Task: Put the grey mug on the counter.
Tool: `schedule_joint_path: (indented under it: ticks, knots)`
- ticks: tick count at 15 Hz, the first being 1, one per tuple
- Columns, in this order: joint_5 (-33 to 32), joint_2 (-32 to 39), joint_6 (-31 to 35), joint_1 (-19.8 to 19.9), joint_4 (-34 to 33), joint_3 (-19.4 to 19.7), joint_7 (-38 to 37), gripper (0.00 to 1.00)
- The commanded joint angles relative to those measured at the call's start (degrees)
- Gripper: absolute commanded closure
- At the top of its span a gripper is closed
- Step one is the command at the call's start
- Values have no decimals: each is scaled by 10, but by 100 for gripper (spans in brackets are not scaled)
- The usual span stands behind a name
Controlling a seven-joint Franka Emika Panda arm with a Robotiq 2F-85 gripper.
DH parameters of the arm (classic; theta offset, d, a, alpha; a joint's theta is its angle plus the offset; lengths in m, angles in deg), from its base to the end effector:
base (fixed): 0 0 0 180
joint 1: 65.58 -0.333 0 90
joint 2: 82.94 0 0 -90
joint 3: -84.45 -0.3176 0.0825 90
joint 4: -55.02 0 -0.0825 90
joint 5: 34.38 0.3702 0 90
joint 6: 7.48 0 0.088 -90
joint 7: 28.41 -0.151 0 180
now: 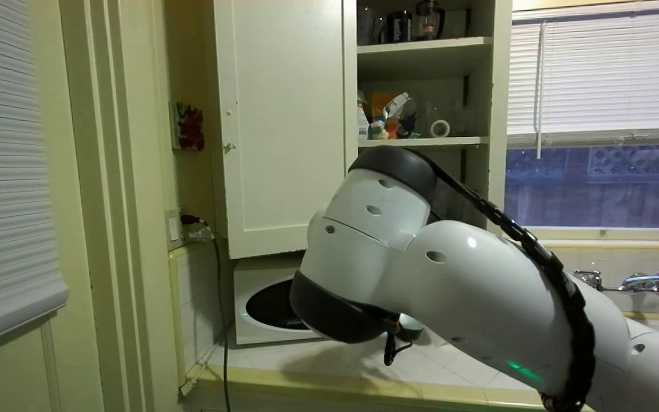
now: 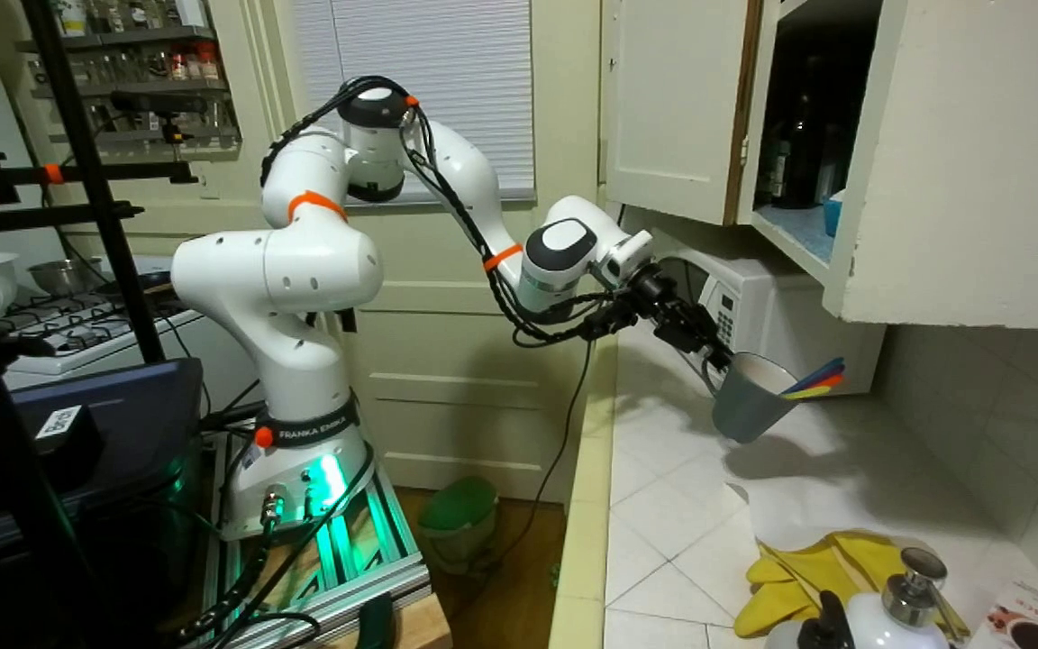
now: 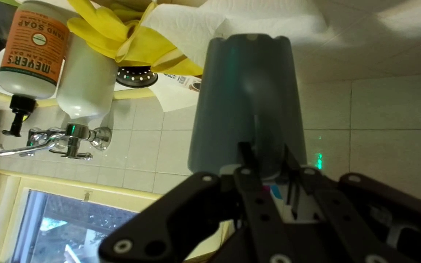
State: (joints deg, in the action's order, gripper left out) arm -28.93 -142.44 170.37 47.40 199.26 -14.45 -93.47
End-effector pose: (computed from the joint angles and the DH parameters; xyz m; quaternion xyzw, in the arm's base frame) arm 0.4867 -0.1772 0.2640 0.7274 -0.4697 0.3774 0.3284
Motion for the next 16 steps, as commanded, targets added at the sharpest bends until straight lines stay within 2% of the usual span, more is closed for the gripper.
schedule_joint_path:
  ticks: [1, 2, 3, 10, 16]
  knots:
    - [25, -2, -2, 2, -3, -6, 23, 81]
    - [25, -1, -2, 6, -5, -8, 27, 81]
    - [25, 0, -2, 8, -7, -9, 29, 95]
    - [56, -2, 18, 15, -20, -41, 11, 95]
    - [61, 15, 43, 57, -48, -85, 19, 95]
